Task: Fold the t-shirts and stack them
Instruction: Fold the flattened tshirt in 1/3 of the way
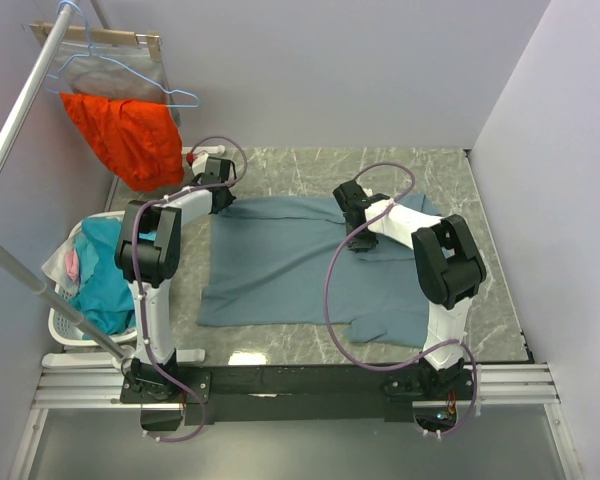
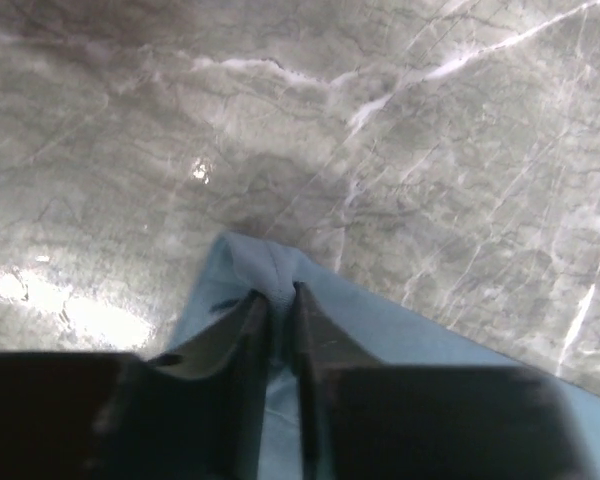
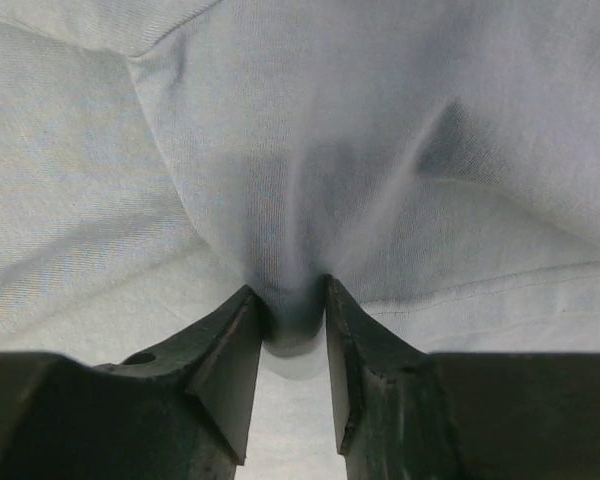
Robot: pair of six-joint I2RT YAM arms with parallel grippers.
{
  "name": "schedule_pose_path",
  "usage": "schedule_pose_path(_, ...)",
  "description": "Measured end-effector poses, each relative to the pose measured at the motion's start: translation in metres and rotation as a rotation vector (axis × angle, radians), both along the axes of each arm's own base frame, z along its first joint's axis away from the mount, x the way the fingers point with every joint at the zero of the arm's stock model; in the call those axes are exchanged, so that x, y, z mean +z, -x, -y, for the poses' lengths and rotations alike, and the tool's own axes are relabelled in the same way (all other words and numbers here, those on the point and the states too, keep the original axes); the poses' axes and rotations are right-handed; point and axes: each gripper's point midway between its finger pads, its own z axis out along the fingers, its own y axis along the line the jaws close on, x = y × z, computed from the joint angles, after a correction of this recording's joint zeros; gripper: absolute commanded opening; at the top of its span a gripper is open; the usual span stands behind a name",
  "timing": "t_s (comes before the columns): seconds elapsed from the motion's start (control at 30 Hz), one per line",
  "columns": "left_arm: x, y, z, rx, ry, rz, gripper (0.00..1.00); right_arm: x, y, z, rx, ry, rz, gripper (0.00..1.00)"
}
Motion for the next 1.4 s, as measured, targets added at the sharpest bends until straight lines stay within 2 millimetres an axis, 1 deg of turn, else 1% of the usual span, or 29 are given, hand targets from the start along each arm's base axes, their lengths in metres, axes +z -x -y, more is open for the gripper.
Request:
schedule_pose_path(0.07, 0.001, 0.002, 0.000, -0.001, 0.001, -0.004, 0.01, -0.001, 0.000, 0.000, 0.000, -0.001, 0.002, 0.27)
schedule_pose_path(0.1, 0.002, 0.005, 0.000, -0.005, 0.001, -0.010, 0.01, -0.001, 0.000, 0.000, 0.001, 0.000, 0.002, 0.24)
schedule_pose_path(0.13, 0.004, 0.006, 0.000, -0.007, 0.002, -0.011, 0.01, -0.001, -0.001, 0.000, 0.001, 0.000, 0.003, 0.18)
schedule_pose_path(0.2, 0.010, 0.009, 0.000, -0.011, 0.004, -0.012, 0.01, -0.001, -0.001, 0.001, 0.000, 0.000, 0.005, 0.12)
schedule_pose_path(0.23, 0.013, 0.011, 0.000, -0.015, 0.004, -0.013, 0.01, -0.002, 0.000, 0.001, -0.002, 0.000, 0.006, 0.08)
schedule_pose_path(0.3, 0.022, 0.014, 0.000, -0.020, 0.006, -0.011, 0.01, -0.001, 0.001, 0.003, -0.006, -0.001, 0.012, 0.04)
schedule_pose_path(0.33, 0.027, 0.015, 0.001, -0.027, 0.007, -0.007, 0.01, 0.000, 0.002, 0.005, -0.008, -0.002, 0.013, 0.00)
schedule_pose_path(0.43, 0.039, 0.018, 0.003, -0.042, 0.019, -0.002, 0.02, 0.004, 0.005, 0.008, -0.015, -0.001, 0.020, 0.00)
schedule_pose_path(0.53, 0.043, 0.024, 0.005, -0.060, 0.031, -0.019, 0.06, 0.011, 0.004, 0.011, -0.021, 0.001, 0.039, 0.00)
schedule_pose_path(0.6, 0.041, 0.028, 0.007, -0.069, 0.037, -0.036, 0.06, 0.018, 0.004, 0.012, -0.024, 0.000, 0.057, 0.00)
schedule_pose_path(0.7, 0.035, 0.037, 0.009, -0.086, 0.044, -0.080, 0.08, 0.031, 0.005, 0.015, -0.029, 0.003, 0.085, 0.00)
schedule_pose_path(0.87, 0.032, 0.049, 0.013, -0.127, 0.057, -0.134, 0.13, 0.056, 0.005, 0.020, -0.034, 0.002, 0.139, 0.00)
schedule_pose_path(0.97, 0.029, 0.057, 0.015, -0.144, 0.061, -0.165, 0.16, 0.065, 0.007, 0.021, -0.029, 0.001, 0.151, 0.00)
schedule_pose_path(1.03, 0.027, 0.062, 0.015, -0.154, 0.061, -0.188, 0.15, 0.064, 0.009, 0.022, -0.026, 0.005, 0.143, 0.00)
schedule_pose_path(1.07, 0.025, 0.065, 0.015, -0.160, 0.062, -0.202, 0.17, 0.063, 0.010, 0.022, -0.023, 0.007, 0.137, 0.00)
schedule_pose_path(1.13, 0.023, 0.069, 0.016, -0.170, 0.062, -0.219, 0.14, 0.058, 0.014, 0.024, -0.021, 0.014, 0.124, 0.00)
schedule_pose_path(1.2, 0.021, 0.073, 0.015, -0.170, 0.059, -0.236, 0.20, 0.051, 0.020, 0.027, -0.018, 0.023, 0.102, 0.00)
schedule_pose_path(1.27, 0.017, 0.076, 0.013, -0.171, 0.056, -0.247, 0.22, 0.042, 0.029, 0.030, -0.015, 0.036, 0.072, 0.00)
schedule_pose_path(1.3, 0.015, 0.078, 0.012, -0.169, 0.053, -0.256, 0.24, 0.037, 0.033, 0.032, -0.014, 0.043, 0.056, 0.00)
schedule_pose_path(1.4, 0.008, 0.085, 0.006, -0.154, 0.037, -0.280, 0.25, 0.026, 0.040, 0.035, -0.009, 0.057, 0.017, 0.00)
